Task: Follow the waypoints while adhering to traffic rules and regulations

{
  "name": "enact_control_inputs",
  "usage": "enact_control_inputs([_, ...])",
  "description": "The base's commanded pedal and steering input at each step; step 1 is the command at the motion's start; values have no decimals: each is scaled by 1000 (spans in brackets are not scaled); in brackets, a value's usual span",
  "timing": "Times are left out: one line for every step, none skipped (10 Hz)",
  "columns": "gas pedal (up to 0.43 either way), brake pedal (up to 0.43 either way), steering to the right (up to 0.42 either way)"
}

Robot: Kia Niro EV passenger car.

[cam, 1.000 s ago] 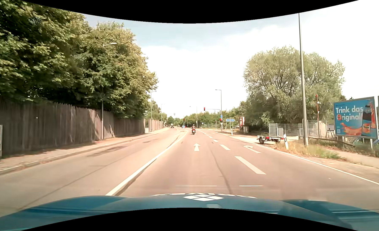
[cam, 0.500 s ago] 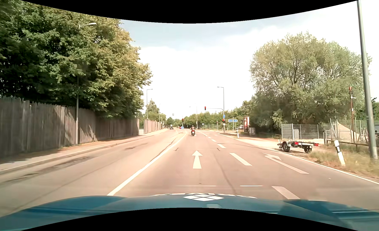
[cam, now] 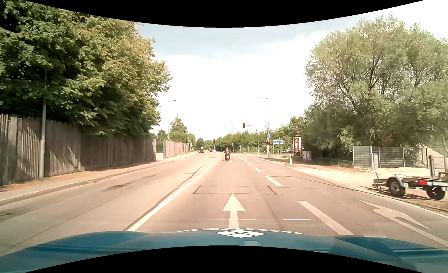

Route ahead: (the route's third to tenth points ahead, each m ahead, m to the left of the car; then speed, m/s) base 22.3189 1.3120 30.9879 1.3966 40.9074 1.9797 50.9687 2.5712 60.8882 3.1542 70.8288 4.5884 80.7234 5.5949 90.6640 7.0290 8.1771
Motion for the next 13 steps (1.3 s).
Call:
enact_control_inputs([0, 165, -2])
enact_control_inputs([0, 165, -2])
enact_control_inputs([0, 165, -3])
enact_control_inputs([0, 171, -3])
enact_control_inputs([0, 177, -3])
enact_control_inputs([0, 177, -3])
enact_control_inputs([0, 183, -4])
enact_control_inputs([0, 189, -4])
enact_control_inputs([0, 195, -4])
enact_control_inputs([0, 195, -5])
enact_control_inputs([0, 195, -5])
enact_control_inputs([0, 195, -4])
enact_control_inputs([0, 195, -5])
